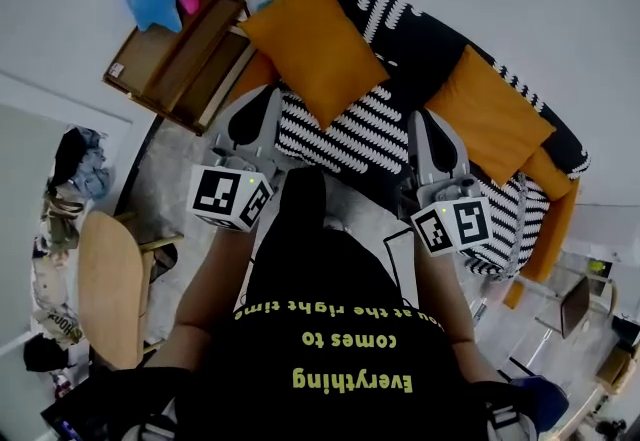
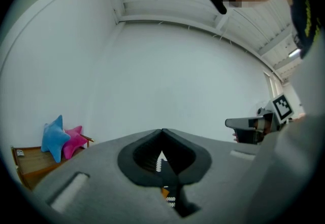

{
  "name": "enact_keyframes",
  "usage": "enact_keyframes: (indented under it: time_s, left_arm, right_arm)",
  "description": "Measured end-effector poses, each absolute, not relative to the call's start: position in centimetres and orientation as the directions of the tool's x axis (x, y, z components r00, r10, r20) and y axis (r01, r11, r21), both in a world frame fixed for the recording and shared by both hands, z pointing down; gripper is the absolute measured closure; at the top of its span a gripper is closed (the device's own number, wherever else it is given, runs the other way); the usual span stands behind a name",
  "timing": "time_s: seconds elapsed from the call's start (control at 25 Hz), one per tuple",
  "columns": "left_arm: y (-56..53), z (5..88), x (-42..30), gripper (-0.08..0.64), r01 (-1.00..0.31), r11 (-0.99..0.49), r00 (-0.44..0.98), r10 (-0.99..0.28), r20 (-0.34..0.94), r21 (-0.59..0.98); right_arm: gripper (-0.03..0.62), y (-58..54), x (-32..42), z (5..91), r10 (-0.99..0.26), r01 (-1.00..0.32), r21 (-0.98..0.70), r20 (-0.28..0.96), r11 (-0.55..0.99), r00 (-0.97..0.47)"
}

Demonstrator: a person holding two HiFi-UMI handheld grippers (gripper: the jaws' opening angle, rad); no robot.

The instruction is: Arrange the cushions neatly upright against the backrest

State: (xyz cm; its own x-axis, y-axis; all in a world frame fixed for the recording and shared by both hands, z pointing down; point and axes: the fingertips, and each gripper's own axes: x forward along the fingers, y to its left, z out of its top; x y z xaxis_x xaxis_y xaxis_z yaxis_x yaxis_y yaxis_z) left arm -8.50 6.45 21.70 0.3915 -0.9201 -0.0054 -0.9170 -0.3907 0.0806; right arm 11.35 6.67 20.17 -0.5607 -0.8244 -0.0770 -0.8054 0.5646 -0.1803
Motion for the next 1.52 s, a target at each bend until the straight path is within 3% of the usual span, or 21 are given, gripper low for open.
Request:
enact_keyframes:
  time_s: [0.88,1.52]
  left_arm:
    - [-25.0,24.5,-11.3,0.561,-0.838,-0.541,0.544,-0.839,0.021,0.074]
    - [-33.7,33.0,-12.1,0.561,-0.886,-0.461,0.464,-0.878,0.121,0.053]
  right_arm:
    - [0.58,-20.9,6.4,22.7,-0.89,-0.866,-0.212,-0.044,0.453,-0.455]
    - [0.58,-27.2,7.4,34.6,-0.858,-0.848,-0.315,0.155,0.426,-0.489]
